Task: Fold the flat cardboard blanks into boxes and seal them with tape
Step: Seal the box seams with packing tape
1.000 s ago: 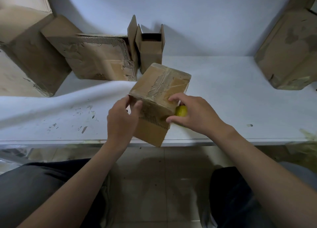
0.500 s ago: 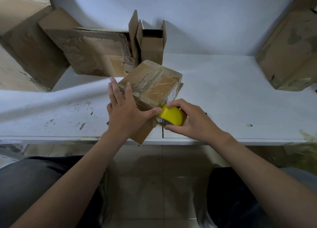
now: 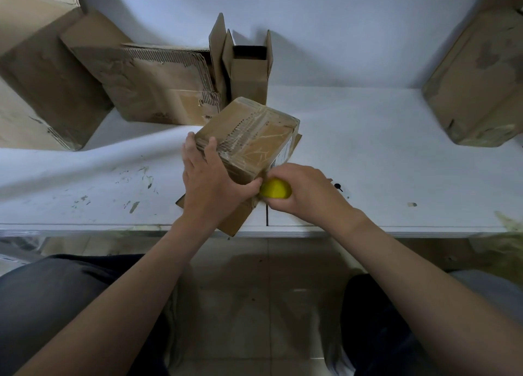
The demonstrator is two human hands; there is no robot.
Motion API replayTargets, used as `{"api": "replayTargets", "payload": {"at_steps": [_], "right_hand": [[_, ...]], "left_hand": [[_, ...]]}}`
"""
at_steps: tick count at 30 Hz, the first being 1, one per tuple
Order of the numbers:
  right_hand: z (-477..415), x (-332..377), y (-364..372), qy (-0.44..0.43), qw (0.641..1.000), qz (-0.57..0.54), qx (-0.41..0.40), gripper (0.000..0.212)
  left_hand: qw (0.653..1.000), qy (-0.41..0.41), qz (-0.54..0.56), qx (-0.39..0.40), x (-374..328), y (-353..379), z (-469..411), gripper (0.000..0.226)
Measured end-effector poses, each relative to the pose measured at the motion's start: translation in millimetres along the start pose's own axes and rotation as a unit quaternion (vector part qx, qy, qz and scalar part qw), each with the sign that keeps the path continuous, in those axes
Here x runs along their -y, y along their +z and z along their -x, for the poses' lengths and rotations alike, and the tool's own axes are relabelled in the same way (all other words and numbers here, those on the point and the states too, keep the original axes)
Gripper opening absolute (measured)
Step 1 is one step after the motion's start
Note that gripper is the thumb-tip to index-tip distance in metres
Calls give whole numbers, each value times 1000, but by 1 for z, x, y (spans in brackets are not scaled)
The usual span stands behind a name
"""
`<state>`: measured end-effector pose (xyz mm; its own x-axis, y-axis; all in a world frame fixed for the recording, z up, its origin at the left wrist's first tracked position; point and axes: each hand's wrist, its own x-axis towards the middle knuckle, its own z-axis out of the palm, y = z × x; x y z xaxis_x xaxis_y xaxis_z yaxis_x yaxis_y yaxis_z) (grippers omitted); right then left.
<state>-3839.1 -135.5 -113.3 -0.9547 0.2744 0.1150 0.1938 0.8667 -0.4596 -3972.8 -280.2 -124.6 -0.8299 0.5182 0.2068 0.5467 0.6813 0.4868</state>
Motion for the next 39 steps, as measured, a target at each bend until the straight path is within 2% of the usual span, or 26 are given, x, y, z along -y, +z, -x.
{"api": "replayTargets", "payload": {"at_steps": [5, 9, 14, 19, 21, 24, 28, 30, 35, 37, 39], "right_hand": [[-12, 4, 5, 17, 999, -33, 37, 38], [-11, 4, -1, -1, 998, -38, 50, 36], [-5, 2, 0, -30, 996, 22, 84, 33], [-5, 5, 0, -28, 994, 23, 99, 40], [-4, 3, -1, -25, 993, 15, 112, 48], [2, -3, -8, -21, 993, -20, 113, 58], [16, -10, -19, -7, 997, -22, 69, 63], [22, -10, -21, -5, 998, -7, 59, 62], [29, 3, -13, 16, 997, -56, 55, 59], [24, 6, -8, 14, 993, -102, 50, 49], [18, 6, -3, 37, 986, -157, 43, 44]], "left_hand": [[1000, 14, -11, 5, 4, -3, -6, 124], [999, 20, 37, 20, 13, -12, -12, 128], [995, 44, 89, 12, 28, -21, -21, 105], [995, 22, 78, 56, 16, -17, -12, 135], [996, 3, 76, 49, 9, -13, -7, 138], [994, -9, 102, 28, 2, -10, -6, 129], [997, 35, 69, -2, 0, -12, -8, 111], [996, 53, 70, 25, 1, -14, -14, 112], [979, 96, 62, 171, 6, -30, -40, 114], [973, 113, 58, 192, 9, -41, -48, 112], [976, 110, 51, 179, 11, -44, -55, 109]]}}
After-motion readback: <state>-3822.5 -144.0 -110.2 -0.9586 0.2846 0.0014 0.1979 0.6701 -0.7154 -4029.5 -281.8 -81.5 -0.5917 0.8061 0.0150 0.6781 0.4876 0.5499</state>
